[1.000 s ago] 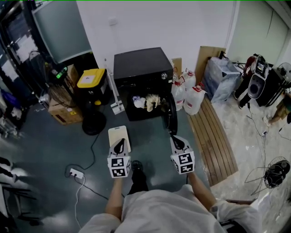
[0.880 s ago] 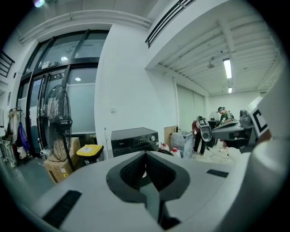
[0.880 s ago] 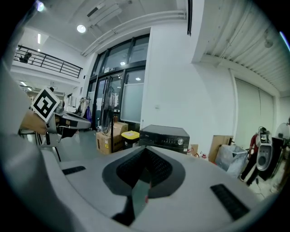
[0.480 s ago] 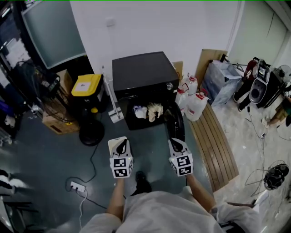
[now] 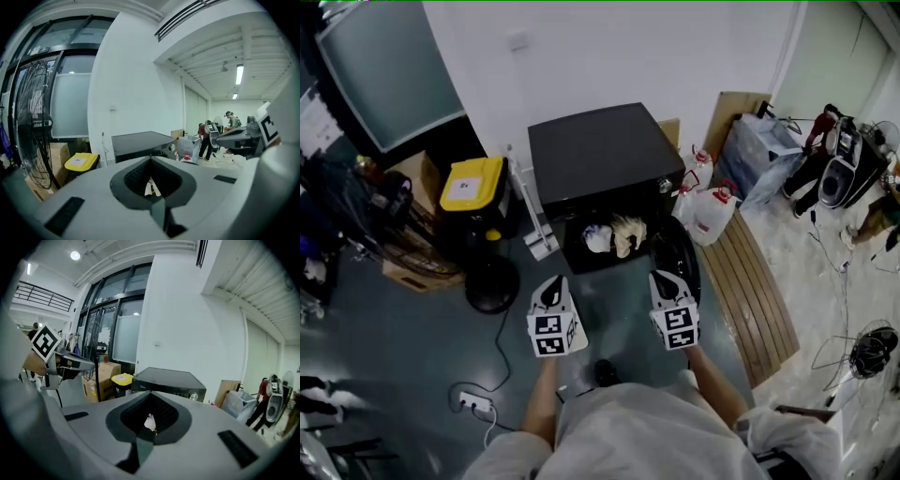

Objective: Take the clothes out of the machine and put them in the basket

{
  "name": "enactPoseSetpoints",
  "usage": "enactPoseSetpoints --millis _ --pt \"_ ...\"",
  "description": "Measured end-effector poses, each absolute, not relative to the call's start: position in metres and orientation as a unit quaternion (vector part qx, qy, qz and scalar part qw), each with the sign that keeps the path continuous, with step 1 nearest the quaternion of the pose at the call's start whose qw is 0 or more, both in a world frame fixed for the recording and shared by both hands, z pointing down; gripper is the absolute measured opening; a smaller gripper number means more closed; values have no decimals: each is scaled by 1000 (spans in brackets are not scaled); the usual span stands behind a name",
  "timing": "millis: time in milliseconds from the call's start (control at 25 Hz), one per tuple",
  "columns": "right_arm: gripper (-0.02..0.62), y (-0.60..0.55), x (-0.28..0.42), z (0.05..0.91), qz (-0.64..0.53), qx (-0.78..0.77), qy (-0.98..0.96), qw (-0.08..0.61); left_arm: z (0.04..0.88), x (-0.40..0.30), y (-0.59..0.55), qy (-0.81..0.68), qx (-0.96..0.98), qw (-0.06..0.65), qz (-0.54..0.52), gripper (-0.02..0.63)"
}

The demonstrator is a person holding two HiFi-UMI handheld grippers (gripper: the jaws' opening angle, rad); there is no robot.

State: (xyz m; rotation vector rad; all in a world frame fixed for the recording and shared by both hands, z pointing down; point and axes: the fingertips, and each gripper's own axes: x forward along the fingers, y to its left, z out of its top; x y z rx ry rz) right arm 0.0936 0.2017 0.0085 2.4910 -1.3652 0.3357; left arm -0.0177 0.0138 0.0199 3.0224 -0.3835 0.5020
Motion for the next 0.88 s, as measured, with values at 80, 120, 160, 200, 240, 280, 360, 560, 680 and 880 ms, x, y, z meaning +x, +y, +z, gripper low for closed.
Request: enactPoseSetpoints --millis 80,120,160,200,240,280,360,560,680,880 --pt "23 186 106 9 116 865 -467 144 22 -6 -1 -119 979 26 164 18" --pt "23 180 111 11 117 867 -462 144 25 -1 -6 -116 979 27 166 20" --pt "23 175 115 14 120 869 -458 143 29 2 -11 -112 979 28 169 18" --pt "23 170 117 18 124 870 -455 142 33 4 -14 -109 978 30 172 20" --pt "23 164 119 22 128 872 -452 141 38 6 -18 -106 978 32 176 19" --pt "23 159 121 25 130 872 -450 142 41 9 -22 -104 978 33 179 20" --pt "23 149 124 30 133 871 -450 147 48 14 -26 -99 977 35 185 18" --pt "23 141 129 48 152 861 -458 159 65 18 -29 -98 973 42 206 19" --pt "23 138 135 59 160 853 -469 166 73 18 -28 -106 970 47 214 18" --pt "23 131 152 81 168 832 -500 171 93 19 -25 -141 961 53 230 20"
